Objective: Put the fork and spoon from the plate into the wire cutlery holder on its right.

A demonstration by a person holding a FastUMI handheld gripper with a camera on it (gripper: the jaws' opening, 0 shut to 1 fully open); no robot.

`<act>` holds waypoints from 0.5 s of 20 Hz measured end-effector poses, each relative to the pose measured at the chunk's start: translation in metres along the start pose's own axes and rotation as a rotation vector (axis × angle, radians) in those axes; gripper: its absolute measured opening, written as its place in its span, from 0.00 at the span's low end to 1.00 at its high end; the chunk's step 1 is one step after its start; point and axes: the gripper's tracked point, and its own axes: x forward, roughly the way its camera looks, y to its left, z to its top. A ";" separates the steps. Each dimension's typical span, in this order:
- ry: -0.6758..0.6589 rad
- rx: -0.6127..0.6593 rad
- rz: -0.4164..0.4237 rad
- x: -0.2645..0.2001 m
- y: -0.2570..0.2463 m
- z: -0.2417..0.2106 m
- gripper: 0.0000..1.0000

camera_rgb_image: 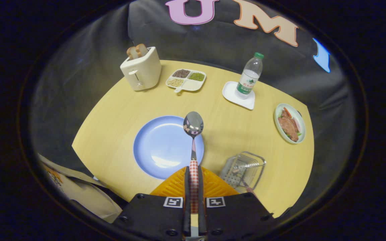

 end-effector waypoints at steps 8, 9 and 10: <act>0.159 -0.116 -0.058 -0.031 -0.080 -0.023 0.11; 0.188 -0.141 -0.060 -0.035 -0.087 -0.029 0.11; 0.218 -0.163 -0.064 -0.038 -0.092 -0.034 0.11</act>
